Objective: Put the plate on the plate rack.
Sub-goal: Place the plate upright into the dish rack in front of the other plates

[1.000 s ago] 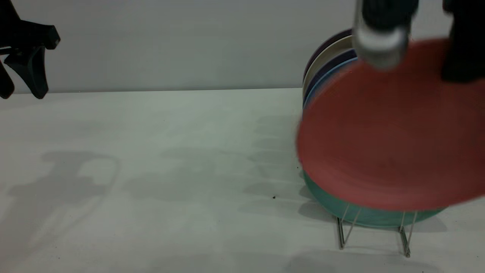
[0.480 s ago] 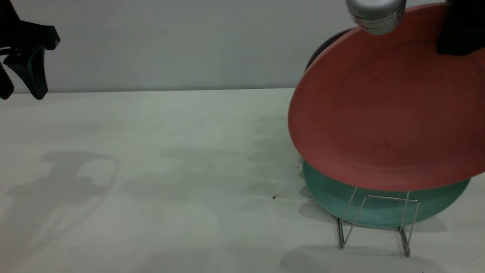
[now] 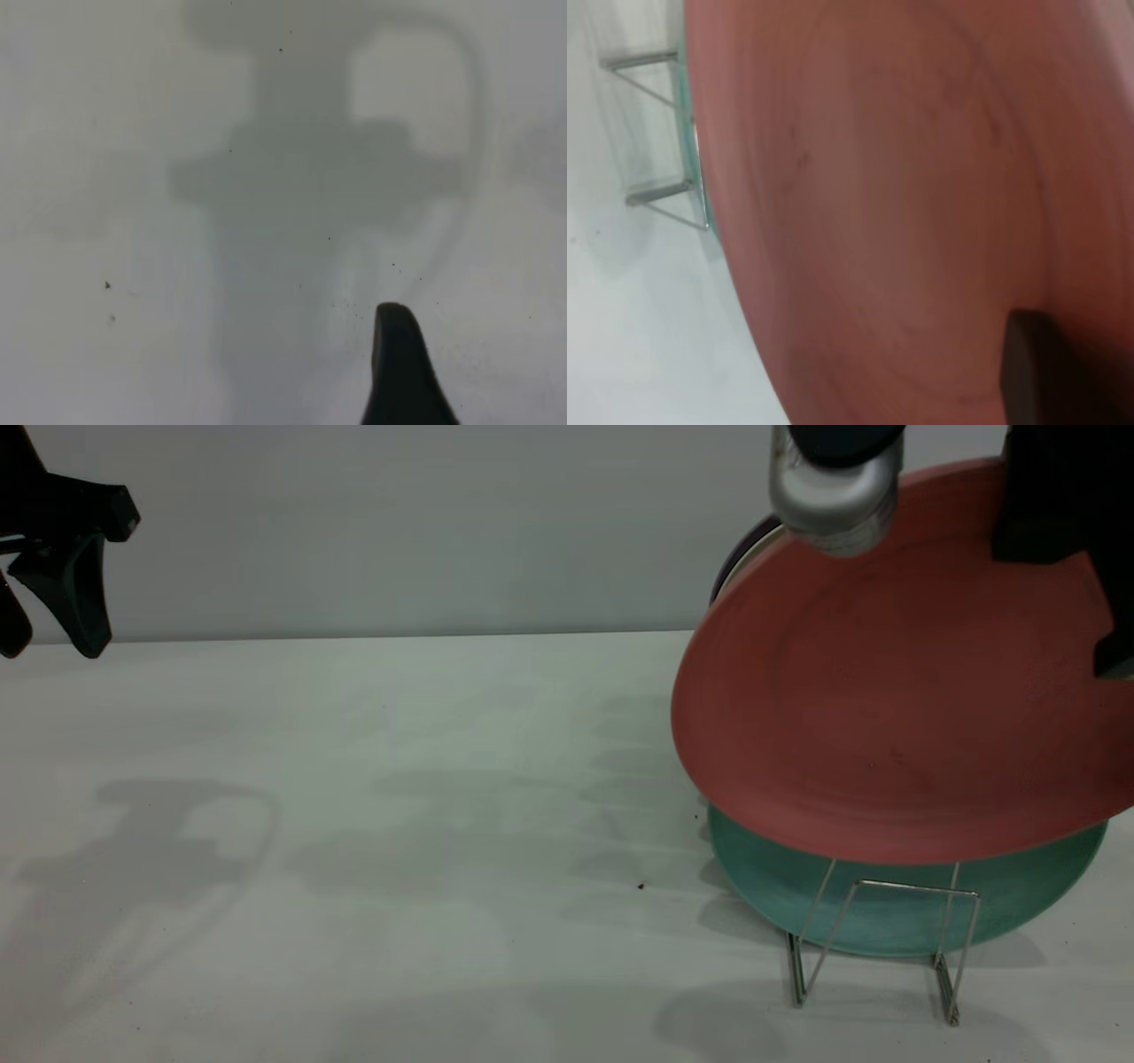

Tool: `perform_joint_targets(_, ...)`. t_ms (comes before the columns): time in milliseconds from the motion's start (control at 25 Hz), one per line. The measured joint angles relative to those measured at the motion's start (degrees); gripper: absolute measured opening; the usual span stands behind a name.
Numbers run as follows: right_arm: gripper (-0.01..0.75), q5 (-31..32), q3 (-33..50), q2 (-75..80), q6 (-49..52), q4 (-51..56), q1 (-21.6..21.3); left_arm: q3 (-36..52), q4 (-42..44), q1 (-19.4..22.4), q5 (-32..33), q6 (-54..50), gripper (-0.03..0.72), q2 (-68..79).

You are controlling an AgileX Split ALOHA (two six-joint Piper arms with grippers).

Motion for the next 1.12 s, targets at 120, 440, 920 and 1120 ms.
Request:
perform_joint_targets(120,0.079,-1.37,0.04,0.36,0.20,0.34,-2.74,0.00,-0.11,0.00,0.00,0.05,0.487,0.00)
perform_joint_targets(440,0.079,-5.10,0.13,0.36,0.22,2.39,-5.61,0.00,-0.11,0.00,0.00,0.13,0.487,0.00)
perform_joint_targets(920,0.079,-6.81,0.13,3.68,0.27,2.30,-7.01,0.00,-0.17,0.00,-0.21,0.13,0.487,0.00)
perform_joint_targets(1120,0.079,-7.51,0.13,3.79,0.34,3.64,-10.01,0.00,-0.34,0.00,-0.23,0.13,0.487,0.00)
